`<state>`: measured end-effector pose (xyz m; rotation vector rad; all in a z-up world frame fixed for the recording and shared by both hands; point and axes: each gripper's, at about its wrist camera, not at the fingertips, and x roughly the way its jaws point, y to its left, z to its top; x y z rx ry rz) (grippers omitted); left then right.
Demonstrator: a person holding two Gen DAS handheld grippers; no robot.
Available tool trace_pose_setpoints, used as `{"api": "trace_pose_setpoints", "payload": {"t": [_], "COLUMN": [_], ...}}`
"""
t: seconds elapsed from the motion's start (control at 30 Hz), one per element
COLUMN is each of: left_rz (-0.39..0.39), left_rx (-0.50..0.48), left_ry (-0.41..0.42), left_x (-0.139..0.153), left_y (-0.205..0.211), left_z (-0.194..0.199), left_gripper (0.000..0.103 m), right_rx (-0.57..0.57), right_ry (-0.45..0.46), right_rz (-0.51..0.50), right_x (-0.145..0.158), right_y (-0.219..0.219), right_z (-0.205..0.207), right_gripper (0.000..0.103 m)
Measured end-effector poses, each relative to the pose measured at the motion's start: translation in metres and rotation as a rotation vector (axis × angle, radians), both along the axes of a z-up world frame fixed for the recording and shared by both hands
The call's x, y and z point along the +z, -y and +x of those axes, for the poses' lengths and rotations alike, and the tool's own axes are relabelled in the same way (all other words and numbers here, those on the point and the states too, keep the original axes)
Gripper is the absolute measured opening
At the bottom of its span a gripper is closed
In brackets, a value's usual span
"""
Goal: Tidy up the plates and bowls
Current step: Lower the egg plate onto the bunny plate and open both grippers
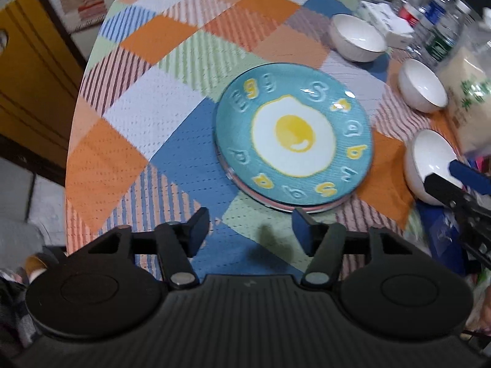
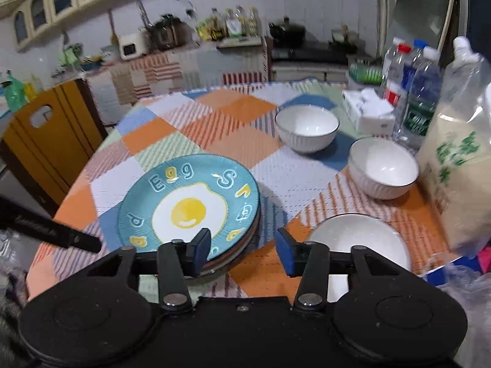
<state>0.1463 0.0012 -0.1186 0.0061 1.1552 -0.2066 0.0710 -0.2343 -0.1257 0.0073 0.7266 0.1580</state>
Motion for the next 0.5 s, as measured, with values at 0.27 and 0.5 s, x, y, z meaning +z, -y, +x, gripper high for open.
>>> {"api": "trace_pose_setpoints", "payload": {"t": [0.27,0.5], "left_rz": [-0.020,-0.083], "left_rx": [-0.108,-0.160], "left_ry": [0.088,0.128], "left_x": [0.032,0.037], "left_y": [0.052,0.092], "left_z": [-0.027,-0.045], "left_gripper": [0.091,0.094], "right_rx": [0.060,0.056], "right_ry": [0.065,0.108], "right_rz": [-0.107,-0.036], "right_x": [0.005,-0.019], "right_y": [0.034,0.048], "right_z": [-0.048,-0.067], "right_gripper": [0.073,0.092]}}
